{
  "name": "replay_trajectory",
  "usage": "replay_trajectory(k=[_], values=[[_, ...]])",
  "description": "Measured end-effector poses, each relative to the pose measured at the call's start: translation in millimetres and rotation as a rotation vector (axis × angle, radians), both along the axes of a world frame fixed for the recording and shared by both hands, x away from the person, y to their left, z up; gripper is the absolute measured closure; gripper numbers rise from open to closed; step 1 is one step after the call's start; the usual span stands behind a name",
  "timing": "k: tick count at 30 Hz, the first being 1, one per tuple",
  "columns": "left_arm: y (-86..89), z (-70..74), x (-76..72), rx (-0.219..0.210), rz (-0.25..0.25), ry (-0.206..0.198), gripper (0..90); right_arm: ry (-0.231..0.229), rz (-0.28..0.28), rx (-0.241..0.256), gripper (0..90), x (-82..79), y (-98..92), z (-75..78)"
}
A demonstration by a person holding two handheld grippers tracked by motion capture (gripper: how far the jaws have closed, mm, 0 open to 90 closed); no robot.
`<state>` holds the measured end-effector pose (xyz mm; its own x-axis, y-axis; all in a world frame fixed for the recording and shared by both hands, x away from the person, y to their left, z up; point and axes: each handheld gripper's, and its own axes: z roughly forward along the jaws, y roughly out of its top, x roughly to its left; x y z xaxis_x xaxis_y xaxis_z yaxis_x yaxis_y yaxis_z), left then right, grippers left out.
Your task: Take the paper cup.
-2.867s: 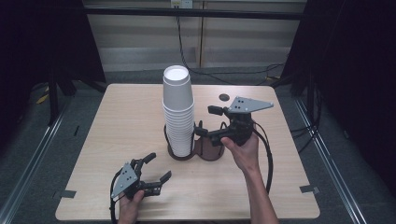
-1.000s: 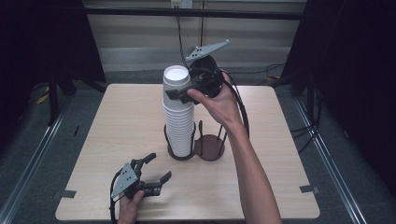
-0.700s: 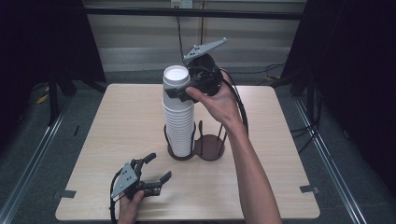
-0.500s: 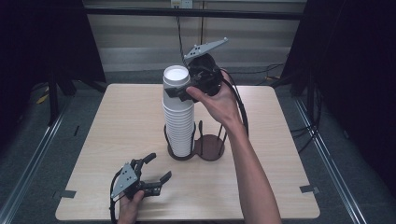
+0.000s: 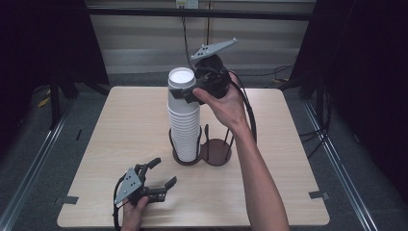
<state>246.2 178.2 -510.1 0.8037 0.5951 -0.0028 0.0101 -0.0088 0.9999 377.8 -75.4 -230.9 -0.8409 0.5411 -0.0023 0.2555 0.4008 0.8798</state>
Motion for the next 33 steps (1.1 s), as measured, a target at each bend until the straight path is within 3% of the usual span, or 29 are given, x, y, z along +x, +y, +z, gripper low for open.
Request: replay_trajectory(k=[17,33], values=[[0.3,0.0,-0.1,0.001,-0.009,-0.004,15.4,-0.033,-0.001,0.074,22.9,-4.3,-6.1,7.8],[0.3,0.0,0.0,0.0,-0.007,-0.003,15.5,-0.096,-0.017,0.2,23.2,-10.5,-14.0,13.4]])
